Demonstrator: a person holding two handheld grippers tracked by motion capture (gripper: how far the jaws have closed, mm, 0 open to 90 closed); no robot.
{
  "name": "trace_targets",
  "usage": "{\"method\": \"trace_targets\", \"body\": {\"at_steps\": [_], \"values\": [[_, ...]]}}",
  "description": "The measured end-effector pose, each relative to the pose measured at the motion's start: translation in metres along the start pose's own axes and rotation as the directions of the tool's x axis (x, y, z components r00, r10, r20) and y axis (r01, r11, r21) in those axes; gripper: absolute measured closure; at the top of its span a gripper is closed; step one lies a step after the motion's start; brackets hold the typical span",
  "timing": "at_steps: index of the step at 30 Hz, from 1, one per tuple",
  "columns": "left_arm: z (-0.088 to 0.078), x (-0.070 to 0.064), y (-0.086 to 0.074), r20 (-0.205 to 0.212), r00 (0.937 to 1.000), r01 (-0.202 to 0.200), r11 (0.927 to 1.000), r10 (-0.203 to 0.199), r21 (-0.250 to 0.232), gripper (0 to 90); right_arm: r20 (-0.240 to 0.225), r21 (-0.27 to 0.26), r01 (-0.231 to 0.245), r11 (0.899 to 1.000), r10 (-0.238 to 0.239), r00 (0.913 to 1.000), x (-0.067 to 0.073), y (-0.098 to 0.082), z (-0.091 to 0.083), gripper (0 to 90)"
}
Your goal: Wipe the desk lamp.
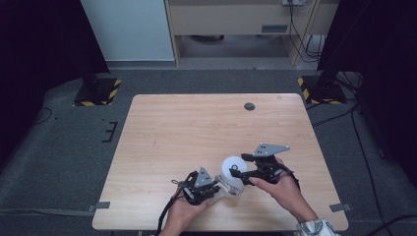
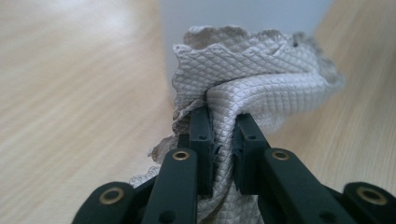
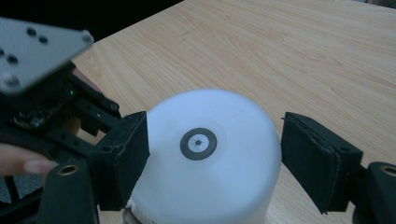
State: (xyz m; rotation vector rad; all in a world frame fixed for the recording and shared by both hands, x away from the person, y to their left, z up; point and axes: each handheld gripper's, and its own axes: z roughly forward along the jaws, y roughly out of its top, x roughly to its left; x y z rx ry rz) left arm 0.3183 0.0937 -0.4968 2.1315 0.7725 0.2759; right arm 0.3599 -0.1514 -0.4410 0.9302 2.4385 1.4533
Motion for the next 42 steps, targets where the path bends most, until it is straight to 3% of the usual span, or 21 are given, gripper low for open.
{"method": "trace_targets", "body": {"at_steps": [8,16,26,33,39,42], "values": [[-0.011,0.009,0.002,-0.011,0.9997,0.022,0.9993,-0.022,-0.031,79.9,0.016,0.002,0.045,0.999,-0.045,0.9989,0.006,-0.002,-0.005,8.0],[-0.014,0.010,0.003,-0.009,0.9996,0.027,0.9986,-0.028,-0.045,79.9,-0.002,0.036,0.087,0.996,-0.087,0.9962,0.010,-0.009,0.004,5.9],[0.002,-0.015,0.002,0.058,0.9977,-0.034,0.9994,0.034,-0.005,79.8,0.021,0.057,0.122,0.991,-0.123,0.9921,0.012,-0.009,0.010,9.1],[0.003,-0.028,0.007,0.097,0.9934,-0.060,0.9978,0.063,-0.026,79.8,0.010,0.060,0.123,0.991,-0.124,0.9923,0.011,-0.012,0.005,9.1],[-0.009,-0.016,0.009,0.065,0.9970,-0.038,0.9981,0.041,-0.048,79.7,0.004,0.062,0.116,0.991,-0.116,0.9932,0.010,-0.014,0.004,9.5],[-0.019,-0.006,0.012,0.039,0.9992,-0.009,0.9962,0.012,-0.087,79.7,0.001,0.059,0.113,0.992,-0.113,0.9935,0.009,-0.015,0.003,9.7]]}}
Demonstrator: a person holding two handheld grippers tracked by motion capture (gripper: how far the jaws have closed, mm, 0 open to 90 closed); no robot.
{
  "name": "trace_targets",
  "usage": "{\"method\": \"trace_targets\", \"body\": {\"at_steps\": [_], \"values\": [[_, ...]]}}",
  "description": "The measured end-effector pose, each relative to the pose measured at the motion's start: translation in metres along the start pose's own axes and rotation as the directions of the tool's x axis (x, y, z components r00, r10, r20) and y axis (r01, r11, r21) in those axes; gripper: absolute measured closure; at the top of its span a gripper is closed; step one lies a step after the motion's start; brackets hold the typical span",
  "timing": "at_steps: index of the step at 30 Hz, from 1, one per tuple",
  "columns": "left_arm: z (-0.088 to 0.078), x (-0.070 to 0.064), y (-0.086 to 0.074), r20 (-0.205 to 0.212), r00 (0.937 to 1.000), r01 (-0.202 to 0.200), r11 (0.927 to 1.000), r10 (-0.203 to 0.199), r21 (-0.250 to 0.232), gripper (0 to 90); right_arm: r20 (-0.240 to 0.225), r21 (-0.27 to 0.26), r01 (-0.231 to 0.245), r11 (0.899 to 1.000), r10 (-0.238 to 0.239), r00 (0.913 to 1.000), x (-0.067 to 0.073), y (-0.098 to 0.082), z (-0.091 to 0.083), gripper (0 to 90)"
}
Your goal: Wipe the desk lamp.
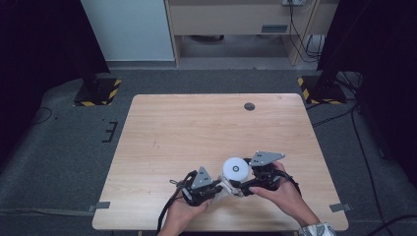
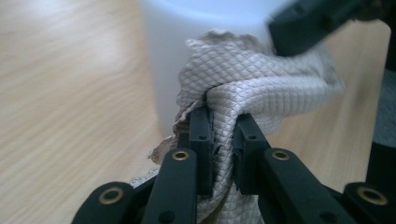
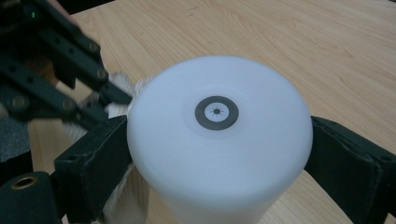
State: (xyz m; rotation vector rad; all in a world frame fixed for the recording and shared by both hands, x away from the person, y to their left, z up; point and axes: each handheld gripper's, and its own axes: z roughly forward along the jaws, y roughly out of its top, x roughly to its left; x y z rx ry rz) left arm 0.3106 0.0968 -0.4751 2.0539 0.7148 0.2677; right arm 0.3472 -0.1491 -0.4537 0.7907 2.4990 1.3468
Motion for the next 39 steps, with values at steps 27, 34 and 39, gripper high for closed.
{"method": "trace_targets", "body": {"at_steps": [27,34,39], "values": [[0.020,0.004,-0.014,-0.005,0.9999,0.011,0.9956,-0.011,0.093,79.8,0.014,0.003,0.007,1.000,-0.007,0.9999,0.003,0.000,0.006,8.9],[-0.001,-0.001,0.006,-0.037,0.9993,-0.011,0.9999,0.010,-0.013,79.8,0.017,-0.001,0.003,1.000,-0.003,0.9998,0.003,-0.002,0.005,9.0],[-0.004,0.010,0.015,-0.065,0.9977,0.016,0.9975,-0.020,-0.069,79.8,0.016,-0.006,0.007,1.000,-0.007,0.9999,0.004,-0.002,0.004,9.0]]}}
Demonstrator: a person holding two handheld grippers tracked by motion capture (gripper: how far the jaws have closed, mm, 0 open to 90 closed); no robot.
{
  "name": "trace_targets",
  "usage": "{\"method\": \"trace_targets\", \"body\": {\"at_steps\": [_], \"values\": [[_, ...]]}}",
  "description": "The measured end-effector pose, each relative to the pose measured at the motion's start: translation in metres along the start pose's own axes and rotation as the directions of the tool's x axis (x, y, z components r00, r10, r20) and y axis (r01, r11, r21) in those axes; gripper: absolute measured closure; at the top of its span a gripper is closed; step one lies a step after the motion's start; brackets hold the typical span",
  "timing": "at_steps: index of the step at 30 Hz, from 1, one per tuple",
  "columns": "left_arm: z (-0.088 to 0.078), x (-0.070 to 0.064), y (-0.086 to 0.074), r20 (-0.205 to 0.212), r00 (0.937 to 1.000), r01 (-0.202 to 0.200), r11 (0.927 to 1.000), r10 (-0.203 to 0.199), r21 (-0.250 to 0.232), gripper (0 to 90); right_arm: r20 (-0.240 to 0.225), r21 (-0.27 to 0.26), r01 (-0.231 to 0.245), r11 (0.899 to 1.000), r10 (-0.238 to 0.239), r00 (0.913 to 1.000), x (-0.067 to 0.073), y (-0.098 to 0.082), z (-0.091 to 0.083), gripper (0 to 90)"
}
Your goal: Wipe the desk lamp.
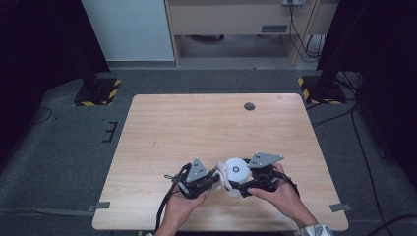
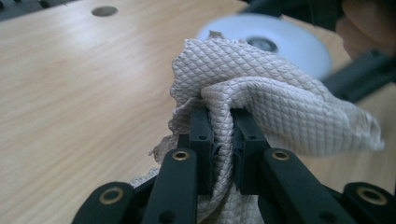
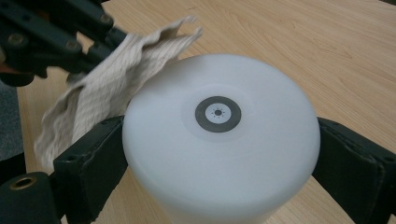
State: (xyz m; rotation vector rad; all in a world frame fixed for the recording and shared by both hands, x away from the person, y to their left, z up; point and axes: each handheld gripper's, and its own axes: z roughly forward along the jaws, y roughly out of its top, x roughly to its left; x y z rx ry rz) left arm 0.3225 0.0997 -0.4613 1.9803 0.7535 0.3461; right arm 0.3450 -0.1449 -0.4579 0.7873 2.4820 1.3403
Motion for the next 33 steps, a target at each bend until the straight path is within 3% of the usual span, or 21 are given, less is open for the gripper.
{"method": "trace_targets", "body": {"at_steps": [3,9,17,21,23,26,29,33], "values": [[0.007,0.007,0.000,-0.014,0.9999,0.001,0.9999,-0.001,0.013,79.8,-0.004,0.002,-0.001,1.000,0.001,1.0000,0.000,0.000,0.000,8.9],[0.031,0.015,-0.016,-0.029,0.9996,0.008,0.9953,-0.005,0.097,79.9,-0.015,0.004,0.008,1.000,-0.008,0.9999,0.003,0.001,0.001,8.9],[0.036,0.002,-0.037,0.000,1.0000,-0.005,0.9808,0.005,0.195,80.0,-0.008,0.004,0.005,1.000,-0.005,1.0000,0.002,0.001,0.002,8.9],[0.030,-0.007,-0.033,0.013,0.9999,-0.007,0.9838,0.005,0.179,79.9,0.005,-0.005,-0.001,1.000,0.002,1.0000,0.001,0.000,0.002,8.9],[0.021,-0.008,-0.026,0.018,0.9998,0.008,0.9917,-0.010,0.129,79.9,0.007,-0.008,0.002,1.000,-0.002,1.0000,0.000,-0.001,0.001,8.9],[0.012,-0.007,-0.015,0.005,1.0000,-0.003,0.9983,0.003,0.058,80.0,0.003,-0.009,0.004,1.000,-0.004,1.0000,0.001,-0.003,0.000,8.9],[0.006,-0.003,-0.007,-0.003,1.0000,-0.008,0.9999,0.008,0.008,79.9,-0.002,-0.010,0.008,1.000,-0.008,1.0000,0.002,-0.003,-0.001,8.9],[0.013,0.005,-0.008,-0.003,1.0000,0.008,0.9998,-0.008,0.017,79.9,-0.010,-0.014,0.012,1.000,-0.012,0.9999,0.004,-0.005,-0.001,8.8]]}}
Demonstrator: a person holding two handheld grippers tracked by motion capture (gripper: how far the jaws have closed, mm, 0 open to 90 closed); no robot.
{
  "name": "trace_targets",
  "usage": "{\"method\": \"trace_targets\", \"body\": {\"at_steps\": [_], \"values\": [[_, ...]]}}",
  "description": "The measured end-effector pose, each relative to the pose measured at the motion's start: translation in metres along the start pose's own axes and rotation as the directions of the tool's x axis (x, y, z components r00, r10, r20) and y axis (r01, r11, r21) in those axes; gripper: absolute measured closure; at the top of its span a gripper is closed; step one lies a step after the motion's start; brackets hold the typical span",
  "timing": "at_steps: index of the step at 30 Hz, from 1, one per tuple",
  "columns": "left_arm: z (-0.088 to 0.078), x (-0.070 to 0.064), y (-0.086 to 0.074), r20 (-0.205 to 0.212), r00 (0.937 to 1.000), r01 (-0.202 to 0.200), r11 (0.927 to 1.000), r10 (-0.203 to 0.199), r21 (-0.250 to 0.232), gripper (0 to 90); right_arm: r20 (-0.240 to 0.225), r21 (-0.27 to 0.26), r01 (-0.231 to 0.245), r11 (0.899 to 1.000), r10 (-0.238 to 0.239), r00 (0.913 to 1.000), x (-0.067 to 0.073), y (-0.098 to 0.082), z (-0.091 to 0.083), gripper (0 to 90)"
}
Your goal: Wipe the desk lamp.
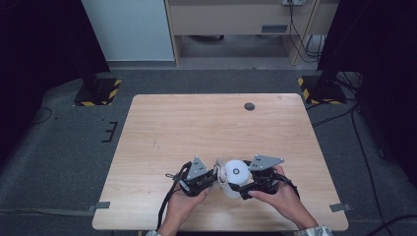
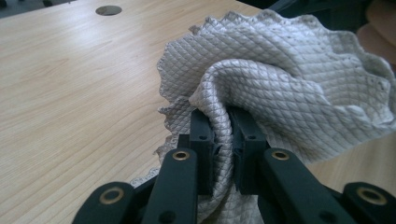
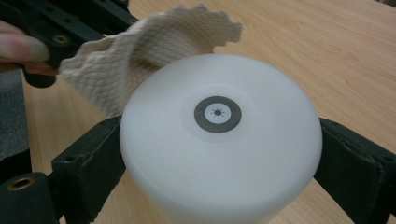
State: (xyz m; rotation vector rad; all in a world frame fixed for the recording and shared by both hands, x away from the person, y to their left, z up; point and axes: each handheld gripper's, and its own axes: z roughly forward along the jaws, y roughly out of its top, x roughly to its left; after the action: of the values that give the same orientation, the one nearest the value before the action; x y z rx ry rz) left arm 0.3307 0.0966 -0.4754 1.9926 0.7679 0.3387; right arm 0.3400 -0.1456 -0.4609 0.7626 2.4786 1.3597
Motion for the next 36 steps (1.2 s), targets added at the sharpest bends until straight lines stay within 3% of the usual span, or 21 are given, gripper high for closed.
{"method": "trace_targets", "body": {"at_steps": [3,10,17,19,22,25,29,32,36], "values": [[0.012,0.005,-0.008,-0.005,1.0000,0.004,0.9988,-0.004,0.049,79.9,-0.006,0.003,0.002,1.000,-0.002,1.0000,0.002,0.001,0.001,8.8],[0.029,0.011,-0.024,-0.005,0.9999,-0.009,0.9935,0.010,0.113,80.0,-0.026,0.007,0.015,1.000,-0.014,0.9996,0.006,0.002,0.002,8.9],[0.021,0.002,-0.029,0.014,0.9997,-0.023,0.9861,0.021,0.164,80.1,-0.013,0.001,0.005,1.000,-0.005,0.9999,0.004,0.004,0.004,9.1],[0.016,-0.004,-0.027,0.028,0.9993,-0.030,0.9866,0.026,0.160,80.1,-0.006,-0.003,-0.002,1.000,0.002,1.0000,0.002,0.004,0.004,9.1],[0.006,-0.009,-0.018,0.029,0.9994,-0.025,0.9936,0.021,0.111,80.1,0.011,-0.002,-0.002,1.000,0.002,0.9999,0.001,0.004,0.003,9.1],[-0.003,-0.009,-0.008,0.023,0.9996,-0.017,0.9989,0.016,0.045,80.1,0.003,0.002,-0.004,1.000,0.004,1.0000,0.000,0.001,0.001,9.0],[-0.008,-0.003,0.002,0.009,1.0000,-0.003,0.9999,0.003,-0.015,80.1,-0.008,0.003,0.010,1.000,-0.010,0.9999,0.004,-0.001,0.001,8.8],[-0.006,0.002,0.002,0.002,1.0000,0.008,0.9998,-0.008,-0.016,80.1,-0.027,0.003,0.015,1.000,-0.015,0.9995,0.007,0.000,0.002,8.8],[0.003,0.007,-0.004,-0.009,1.0000,0.000,0.9996,0.000,0.028,80.1,-0.051,0.007,0.029,1.000,-0.028,0.9983,0.012,0.001,0.005,8.7]]}}
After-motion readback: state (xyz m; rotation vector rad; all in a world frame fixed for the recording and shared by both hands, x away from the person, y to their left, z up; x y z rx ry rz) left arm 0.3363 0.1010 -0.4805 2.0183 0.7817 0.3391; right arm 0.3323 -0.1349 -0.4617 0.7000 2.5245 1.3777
